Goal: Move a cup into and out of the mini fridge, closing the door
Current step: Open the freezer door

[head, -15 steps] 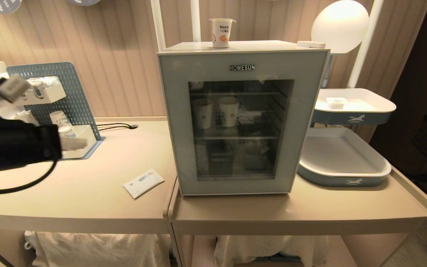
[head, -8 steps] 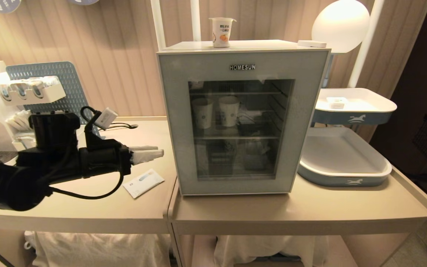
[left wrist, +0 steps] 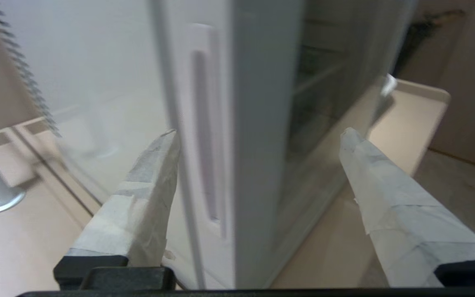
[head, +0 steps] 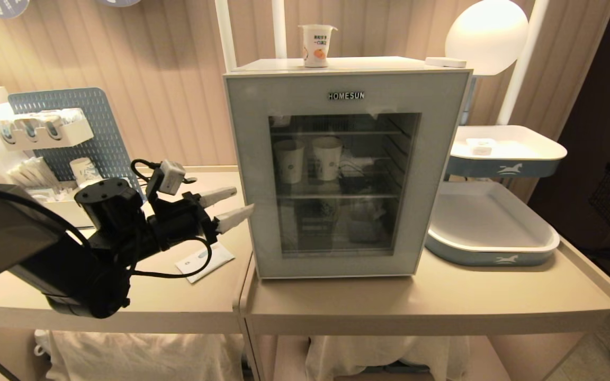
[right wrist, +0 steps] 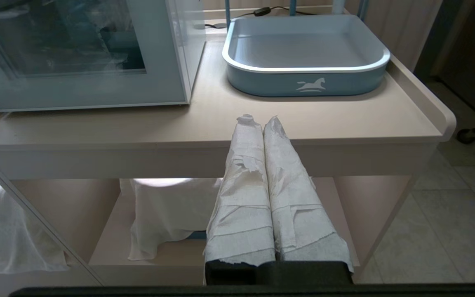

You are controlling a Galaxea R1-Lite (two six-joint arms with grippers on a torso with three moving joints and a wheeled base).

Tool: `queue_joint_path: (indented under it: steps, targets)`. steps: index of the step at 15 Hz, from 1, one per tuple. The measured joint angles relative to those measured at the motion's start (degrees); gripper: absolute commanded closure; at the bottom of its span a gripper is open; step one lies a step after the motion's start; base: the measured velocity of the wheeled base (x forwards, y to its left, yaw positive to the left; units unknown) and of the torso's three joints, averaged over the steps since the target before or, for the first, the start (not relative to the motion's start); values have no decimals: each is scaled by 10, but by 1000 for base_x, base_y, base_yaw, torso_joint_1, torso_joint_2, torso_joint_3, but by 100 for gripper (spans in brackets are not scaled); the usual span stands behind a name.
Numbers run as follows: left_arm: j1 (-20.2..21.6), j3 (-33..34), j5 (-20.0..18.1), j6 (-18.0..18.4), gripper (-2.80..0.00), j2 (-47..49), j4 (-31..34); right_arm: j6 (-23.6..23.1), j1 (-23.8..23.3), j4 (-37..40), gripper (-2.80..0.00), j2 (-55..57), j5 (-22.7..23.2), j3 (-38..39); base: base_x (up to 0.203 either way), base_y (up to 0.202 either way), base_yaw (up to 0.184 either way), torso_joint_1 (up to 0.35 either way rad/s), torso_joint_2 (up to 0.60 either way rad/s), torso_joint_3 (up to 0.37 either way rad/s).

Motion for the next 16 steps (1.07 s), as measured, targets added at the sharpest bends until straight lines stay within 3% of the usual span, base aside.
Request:
queue_joint_path:
  steps: [2, 9, 12, 14, 16]
  targets:
    - [0, -10, 26, -28, -280, 20, -10, 0, 0, 0, 0, 0, 0, 0, 0, 0, 0, 0, 0, 0]
    - [-39, -10, 23, -152, -280, 45, -19, 0, 0, 0, 0, 0, 0, 0, 0, 0, 0, 0, 0, 0]
    - [-45, -9, 19, -176, -280, 44, -18, 0, 0, 0, 0, 0, 0, 0, 0, 0, 0, 0, 0, 0]
    - [-45, -3, 2, -182, -280, 39, -18, 0, 0, 0, 0, 0, 0, 0, 0, 0, 0, 0, 0, 0]
    - [-30, 5, -41, -189, -280, 32, -19, 0, 0, 0, 0, 0, 0, 0, 0, 0, 0, 0, 0, 0]
